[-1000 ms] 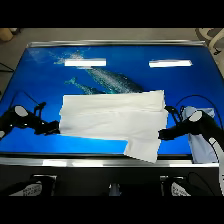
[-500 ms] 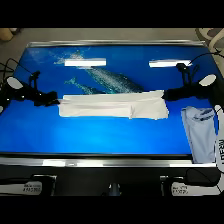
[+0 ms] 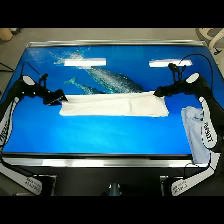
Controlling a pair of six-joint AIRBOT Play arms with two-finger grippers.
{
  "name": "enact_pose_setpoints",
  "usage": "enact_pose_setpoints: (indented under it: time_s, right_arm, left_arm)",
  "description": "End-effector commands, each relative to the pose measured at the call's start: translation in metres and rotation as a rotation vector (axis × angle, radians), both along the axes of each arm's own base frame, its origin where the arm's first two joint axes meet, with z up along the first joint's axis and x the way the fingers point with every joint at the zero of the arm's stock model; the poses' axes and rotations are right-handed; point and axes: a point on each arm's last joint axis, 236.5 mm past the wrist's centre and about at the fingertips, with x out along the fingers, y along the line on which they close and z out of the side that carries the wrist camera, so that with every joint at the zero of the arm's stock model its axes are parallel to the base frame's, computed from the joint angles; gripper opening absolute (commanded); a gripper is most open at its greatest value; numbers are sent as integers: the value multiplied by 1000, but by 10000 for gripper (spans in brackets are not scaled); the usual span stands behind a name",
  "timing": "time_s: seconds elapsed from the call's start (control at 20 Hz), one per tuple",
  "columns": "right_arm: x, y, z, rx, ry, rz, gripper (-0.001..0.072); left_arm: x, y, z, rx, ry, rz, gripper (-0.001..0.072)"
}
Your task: Fold the shirts.
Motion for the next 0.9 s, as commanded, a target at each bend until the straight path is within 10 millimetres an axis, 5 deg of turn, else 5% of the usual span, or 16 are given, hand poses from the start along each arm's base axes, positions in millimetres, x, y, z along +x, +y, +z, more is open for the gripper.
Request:
enact_pose_setpoints:
  time_s: [0.0, 0.1, 0.2, 0.3, 0.4, 0.65, 0.85]
  right_arm:
    - [-15, -7, 6, -46, 23, 98, 709]
    - [-36, -43, 8, -144, 87, 106, 711]
    - [-63, -59, 1, -113, 200, 96, 713]
    - [-81, -55, -10, -76, 284, 124, 715]
    - [-80, -42, -21, -40, 299, 137, 715]
    - [-52, -12, -51, -10, 257, 105, 715]
    - [-49, 6, -72, -3, 293, 85, 705]
  left_arm:
    - [5, 7, 2, -12, 0, 6, 611]
    - [14, 21, 27, -12, -32, 16, 611]
    - [22, 30, 56, -5, -88, 21, 610]
    - [28, 32, 81, 6, -147, 22, 610]
    - [25, 25, 97, 8, -170, 6, 610]
    - [12, 6, 109, 4, -162, -69, 610]
    - [8, -16, 114, 2, -170, -123, 609]
